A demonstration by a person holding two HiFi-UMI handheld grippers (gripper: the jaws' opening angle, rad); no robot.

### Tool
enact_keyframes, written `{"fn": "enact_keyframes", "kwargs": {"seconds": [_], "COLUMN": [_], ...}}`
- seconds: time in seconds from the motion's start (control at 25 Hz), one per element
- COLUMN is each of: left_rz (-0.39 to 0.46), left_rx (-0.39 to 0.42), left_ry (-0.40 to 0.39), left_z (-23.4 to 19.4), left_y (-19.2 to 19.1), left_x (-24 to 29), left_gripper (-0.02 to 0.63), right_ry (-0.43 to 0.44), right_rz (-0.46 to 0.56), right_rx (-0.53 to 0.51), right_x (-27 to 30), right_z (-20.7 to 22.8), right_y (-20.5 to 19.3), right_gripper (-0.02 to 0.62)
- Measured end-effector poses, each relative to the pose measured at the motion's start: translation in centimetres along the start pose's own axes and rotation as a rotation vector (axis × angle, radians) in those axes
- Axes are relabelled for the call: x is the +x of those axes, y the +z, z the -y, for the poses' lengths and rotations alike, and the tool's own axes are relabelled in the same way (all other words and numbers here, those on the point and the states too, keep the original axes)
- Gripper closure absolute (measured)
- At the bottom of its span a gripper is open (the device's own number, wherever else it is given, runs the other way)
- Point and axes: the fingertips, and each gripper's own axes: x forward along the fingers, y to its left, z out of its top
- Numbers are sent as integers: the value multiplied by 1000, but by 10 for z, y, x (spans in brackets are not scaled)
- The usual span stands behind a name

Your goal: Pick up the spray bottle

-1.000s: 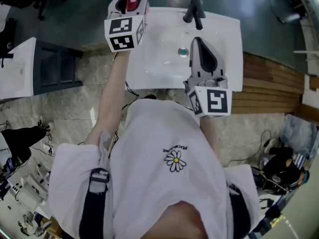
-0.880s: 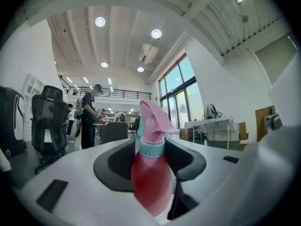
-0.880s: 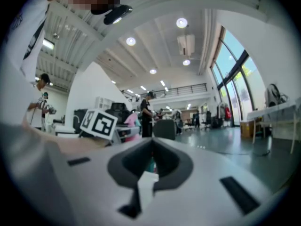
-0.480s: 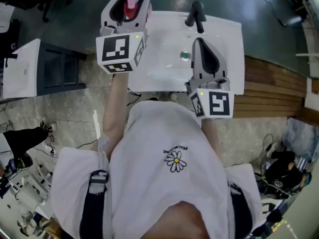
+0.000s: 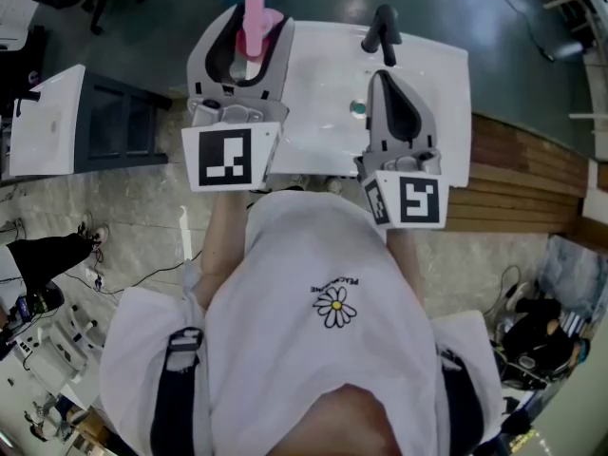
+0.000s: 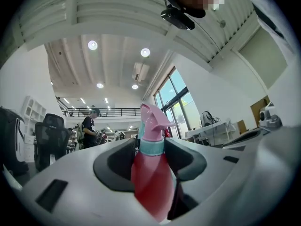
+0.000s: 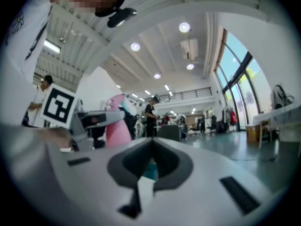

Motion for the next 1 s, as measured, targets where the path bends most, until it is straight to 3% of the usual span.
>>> {"fn": "enact_keyframes", "kwargs": {"seconds": [0.4, 1.0], "left_rz": [-9, -19], "left_rx": [-49, -1], "left_ry": [-28, -15], "left_z": [21, 21], "left_y": [-9, -13], "left_x": [-22, -27], "left_gripper": [402, 402], "right_ry": [36, 59], "right_rz": [14, -22], "right_rx": [-1, -42], "right_x": [3, 9], "right_z": [-5, -12], "right_y": [3, -4], "right_gripper": [566, 566]}}
